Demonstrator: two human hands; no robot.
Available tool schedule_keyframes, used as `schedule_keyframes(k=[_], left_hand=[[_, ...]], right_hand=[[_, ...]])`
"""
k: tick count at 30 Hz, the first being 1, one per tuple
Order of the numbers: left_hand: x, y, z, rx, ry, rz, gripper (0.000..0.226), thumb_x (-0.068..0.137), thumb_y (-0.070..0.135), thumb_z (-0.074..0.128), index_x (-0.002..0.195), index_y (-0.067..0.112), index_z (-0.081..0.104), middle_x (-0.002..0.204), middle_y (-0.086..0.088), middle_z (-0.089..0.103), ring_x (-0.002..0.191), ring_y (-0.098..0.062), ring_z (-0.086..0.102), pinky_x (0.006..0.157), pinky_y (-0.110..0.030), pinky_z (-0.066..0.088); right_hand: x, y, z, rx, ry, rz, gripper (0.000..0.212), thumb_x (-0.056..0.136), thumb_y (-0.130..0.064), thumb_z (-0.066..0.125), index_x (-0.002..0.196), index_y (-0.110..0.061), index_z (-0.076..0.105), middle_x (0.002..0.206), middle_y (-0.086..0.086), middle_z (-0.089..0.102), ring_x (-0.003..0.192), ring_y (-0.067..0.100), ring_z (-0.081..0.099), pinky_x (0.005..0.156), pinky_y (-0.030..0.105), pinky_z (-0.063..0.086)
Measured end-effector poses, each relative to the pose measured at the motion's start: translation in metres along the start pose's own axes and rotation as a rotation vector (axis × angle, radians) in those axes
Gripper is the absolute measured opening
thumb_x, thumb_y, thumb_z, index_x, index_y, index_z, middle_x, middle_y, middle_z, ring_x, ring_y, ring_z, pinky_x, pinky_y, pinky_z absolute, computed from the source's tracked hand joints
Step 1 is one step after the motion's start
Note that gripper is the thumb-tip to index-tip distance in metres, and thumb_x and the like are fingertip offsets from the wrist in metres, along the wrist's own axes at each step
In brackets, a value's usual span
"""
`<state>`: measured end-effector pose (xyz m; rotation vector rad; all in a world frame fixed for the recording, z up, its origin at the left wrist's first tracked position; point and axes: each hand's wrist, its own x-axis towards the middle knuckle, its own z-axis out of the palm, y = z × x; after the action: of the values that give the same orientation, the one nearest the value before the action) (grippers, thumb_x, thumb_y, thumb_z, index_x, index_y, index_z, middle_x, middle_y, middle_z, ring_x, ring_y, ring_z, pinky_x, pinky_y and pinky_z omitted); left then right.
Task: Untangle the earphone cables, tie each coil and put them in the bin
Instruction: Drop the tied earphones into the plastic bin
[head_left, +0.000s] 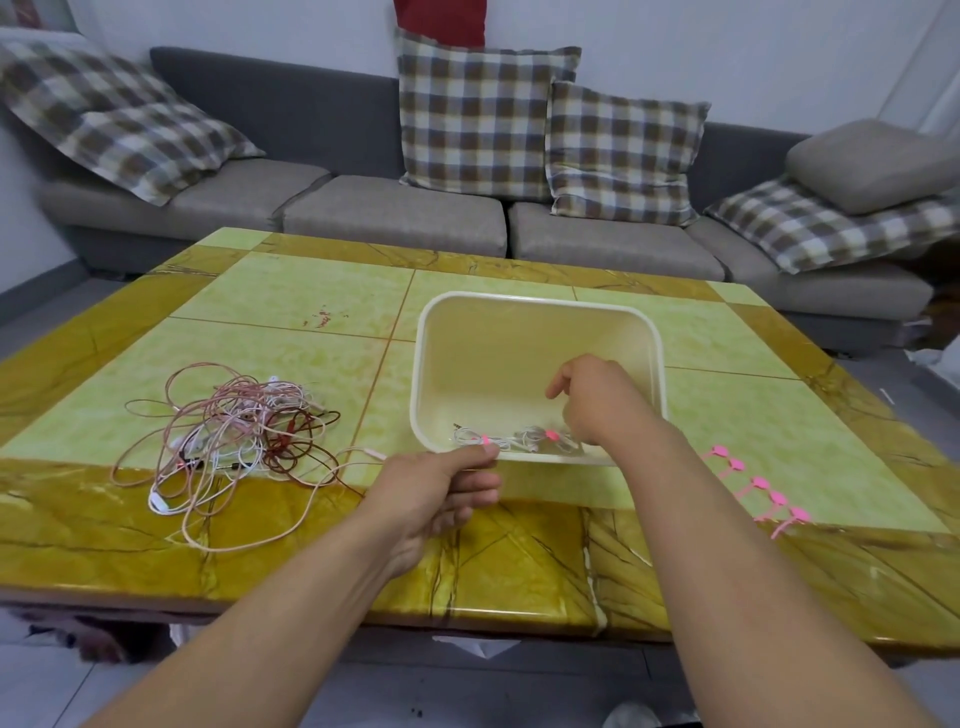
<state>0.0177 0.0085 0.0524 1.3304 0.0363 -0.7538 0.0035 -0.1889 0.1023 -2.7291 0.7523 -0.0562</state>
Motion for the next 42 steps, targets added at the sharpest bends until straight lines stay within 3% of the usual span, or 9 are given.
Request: schedule_keyframes(k=[4,6,9,20,26,31,34,38,42], left_hand=[[0.003,0.004,0.007,-0.032,0.036,0.090,0.030,0.080,0.029,0.083,0.097,0.004,0.077,0.083,-0.012,0.078,0.066,-0.014,0.073,0.055,-0.021,0.050],[0.004,0.008,0.011,-0.050,0.062,0.143,0.030,0.081,0.029,0.083,0.095,0.003,0.076,0.082,-0.012,0.078,0.065,-0.014,0.073,0.057,-0.022,0.050],[0.008,0.009,0.016,-0.041,0.099,0.223,0.028,0.083,0.032,0.081,0.092,0.006,0.076,0.082,-0.009,0.078,0.067,-0.012,0.072,0.059,-0.023,0.050],[0.020,0.002,-0.003,0.054,0.129,0.292,0.022,0.092,0.028,0.072,0.108,0.014,0.072,0.090,-0.004,0.079,0.075,-0.017,0.074,0.061,-0.027,0.054],[0.031,0.000,-0.023,0.003,0.223,0.276,0.015,0.095,0.019,0.069,0.108,0.012,0.072,0.095,-0.008,0.078,0.078,-0.019,0.074,0.062,-0.028,0.059],[0.028,0.002,-0.030,0.007,0.218,0.283,0.015,0.095,0.017,0.067,0.108,0.011,0.070,0.094,-0.009,0.076,0.066,-0.017,0.071,0.049,-0.025,0.050],[0.023,0.007,-0.035,0.005,0.235,0.293,0.014,0.096,0.019,0.066,0.107,0.012,0.070,0.094,-0.010,0.076,0.059,-0.021,0.070,0.040,-0.024,0.041],[0.016,0.016,-0.052,0.082,0.374,0.383,0.021,0.099,0.029,0.062,0.096,0.012,0.073,0.071,-0.004,0.074,0.040,-0.017,0.056,0.035,-0.022,0.032],[0.017,0.018,-0.083,0.148,0.651,0.676,0.011,0.096,0.028,0.067,0.088,0.021,0.070,0.064,0.003,0.066,0.051,-0.010,0.056,0.054,-0.029,0.045]], right_hand=[[-0.014,0.000,-0.016,0.134,0.088,-0.023,0.024,0.093,-0.010,0.057,0.097,-0.028,0.072,0.102,0.002,0.070,0.078,0.021,0.066,0.073,0.033,0.057],[-0.023,-0.004,-0.022,0.142,0.034,-0.071,0.007,0.093,-0.030,0.069,0.087,-0.030,0.073,0.089,-0.004,0.071,0.077,0.017,0.066,0.073,0.034,0.058],[-0.038,-0.010,-0.023,0.160,-0.049,-0.124,0.016,0.085,-0.044,0.079,0.090,-0.030,0.076,0.091,-0.008,0.070,0.085,0.013,0.066,0.074,0.031,0.054],[-0.028,-0.015,0.004,0.255,0.342,-0.122,0.006,0.089,-0.027,0.077,0.092,-0.026,0.082,0.100,-0.003,0.075,0.080,0.015,0.065,0.070,0.024,0.044],[-0.012,-0.023,0.018,0.274,0.472,-0.182,0.013,0.093,-0.028,0.073,0.101,-0.020,0.080,0.099,-0.005,0.054,0.079,0.009,0.053,0.072,0.021,0.037],[0.004,-0.033,0.032,0.302,0.447,-0.228,0.028,0.102,-0.020,0.059,0.127,-0.013,0.071,0.104,0.000,0.052,0.087,0.016,0.057,0.081,0.025,0.044],[0.011,-0.038,0.039,0.203,0.316,-0.236,0.049,0.104,-0.018,0.054,0.152,-0.013,0.045,0.131,0.007,0.053,0.113,0.027,0.058,0.095,0.031,0.042],[0.005,-0.051,0.047,0.195,0.211,-0.234,0.067,0.104,-0.015,0.052,0.162,-0.020,0.021,0.155,0.002,0.043,0.134,0.026,0.049,0.106,0.037,0.043],[-0.003,-0.064,0.059,0.272,0.278,-0.292,0.057,0.100,-0.014,0.058,0.154,-0.024,0.042,0.145,-0.002,0.052,0.128,0.022,0.055,0.103,0.038,0.047]])
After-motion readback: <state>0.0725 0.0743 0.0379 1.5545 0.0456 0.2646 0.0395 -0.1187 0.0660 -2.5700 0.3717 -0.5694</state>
